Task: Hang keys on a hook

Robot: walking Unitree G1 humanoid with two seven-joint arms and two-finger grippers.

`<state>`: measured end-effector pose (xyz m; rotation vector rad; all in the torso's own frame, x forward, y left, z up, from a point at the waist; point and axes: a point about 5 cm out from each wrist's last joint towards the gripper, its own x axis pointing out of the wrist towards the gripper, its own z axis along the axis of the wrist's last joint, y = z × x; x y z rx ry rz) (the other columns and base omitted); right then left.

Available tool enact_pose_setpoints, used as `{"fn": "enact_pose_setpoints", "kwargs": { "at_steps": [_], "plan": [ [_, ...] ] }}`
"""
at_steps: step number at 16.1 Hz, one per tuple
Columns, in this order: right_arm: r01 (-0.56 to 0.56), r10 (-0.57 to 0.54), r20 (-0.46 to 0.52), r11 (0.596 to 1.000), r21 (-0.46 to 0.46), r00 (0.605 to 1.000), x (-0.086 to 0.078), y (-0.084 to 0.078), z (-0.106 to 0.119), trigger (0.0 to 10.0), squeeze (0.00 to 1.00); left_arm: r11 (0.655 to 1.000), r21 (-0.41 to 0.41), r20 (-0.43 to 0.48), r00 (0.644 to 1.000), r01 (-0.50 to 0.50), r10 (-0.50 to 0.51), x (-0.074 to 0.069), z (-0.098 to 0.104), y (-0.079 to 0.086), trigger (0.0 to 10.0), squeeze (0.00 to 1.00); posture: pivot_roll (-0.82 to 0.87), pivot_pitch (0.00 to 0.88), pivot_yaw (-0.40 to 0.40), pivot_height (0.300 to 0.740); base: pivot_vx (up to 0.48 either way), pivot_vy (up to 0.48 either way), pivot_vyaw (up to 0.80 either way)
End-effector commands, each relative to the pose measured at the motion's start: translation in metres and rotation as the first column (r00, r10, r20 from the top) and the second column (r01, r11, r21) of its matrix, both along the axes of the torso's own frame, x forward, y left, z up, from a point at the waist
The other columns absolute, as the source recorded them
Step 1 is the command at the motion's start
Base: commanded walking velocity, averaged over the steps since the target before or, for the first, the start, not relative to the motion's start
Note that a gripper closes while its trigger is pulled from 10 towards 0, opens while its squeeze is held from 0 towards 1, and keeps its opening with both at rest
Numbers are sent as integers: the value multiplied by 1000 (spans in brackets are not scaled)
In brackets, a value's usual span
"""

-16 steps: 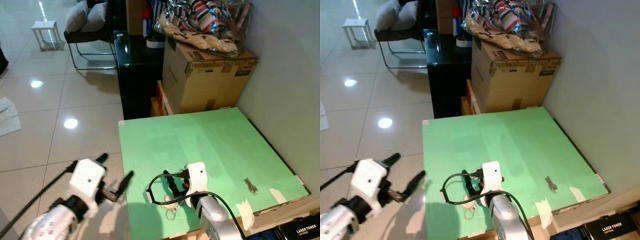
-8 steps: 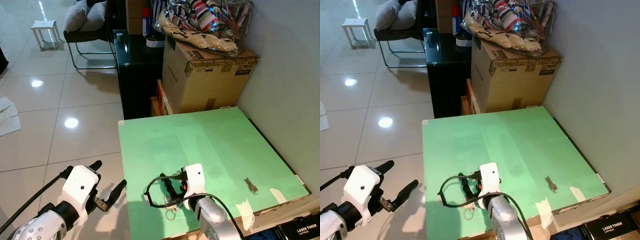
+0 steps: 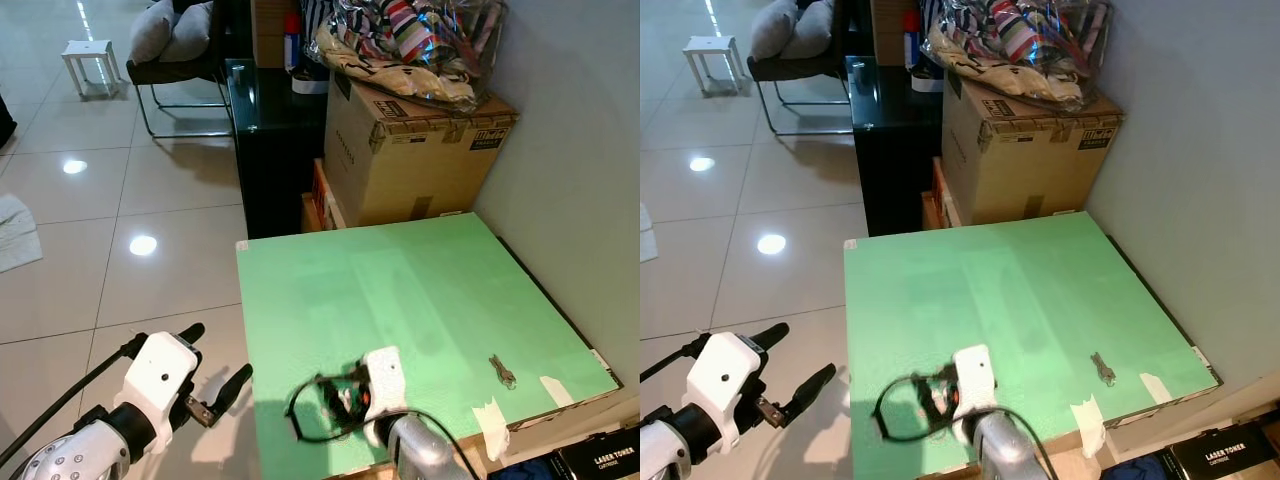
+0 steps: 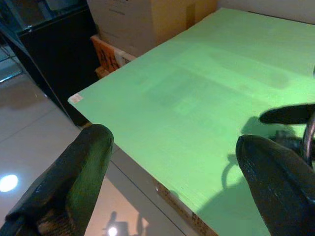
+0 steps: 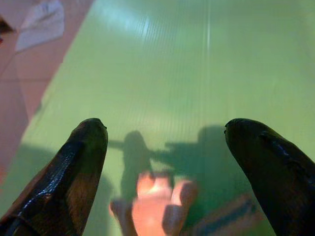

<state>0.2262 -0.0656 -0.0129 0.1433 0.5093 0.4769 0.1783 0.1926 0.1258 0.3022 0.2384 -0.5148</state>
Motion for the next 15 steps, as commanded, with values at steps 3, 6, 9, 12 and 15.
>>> {"fn": "enact_pose_setpoints", "kwargs": {
  "at_steps": [3,6,9,12,15],
  "plan": [
    [-43,56,-78,987,154,995,-14,56,3,10000,0,1000,12,-16,1000,18,-17,-4,-1,-3,10000,0,116,144,-39,740,0,0,0],
    [-45,59,-104,989,138,993,-12,54,-2,10000,0,1000,8,-15,1000,15,-15,-4,-2,-5,10000,0,119,146,-45,740,0,0,0],
    [-55,70,-121,991,126,990,-11,52,-6,4078,0,1000,6,-16,1000,14,-14,-4,-3,-6,10000,0,117,149,-47,740,0,0,0],
    [-59,74,-120,991,119,990,-6,50,-6,0,0,1000,4,-17,1000,14,-14,-3,-4,-7,10000,0,114,149,-47,740,0,0,0],
    [-47,62,-134,992,114,989,-2,44,-8,0,0,1000,5,-17,1000,17,-17,-2,-5,-9,10000,0,110,146,-47,740,0,0,0]
  ]
}}
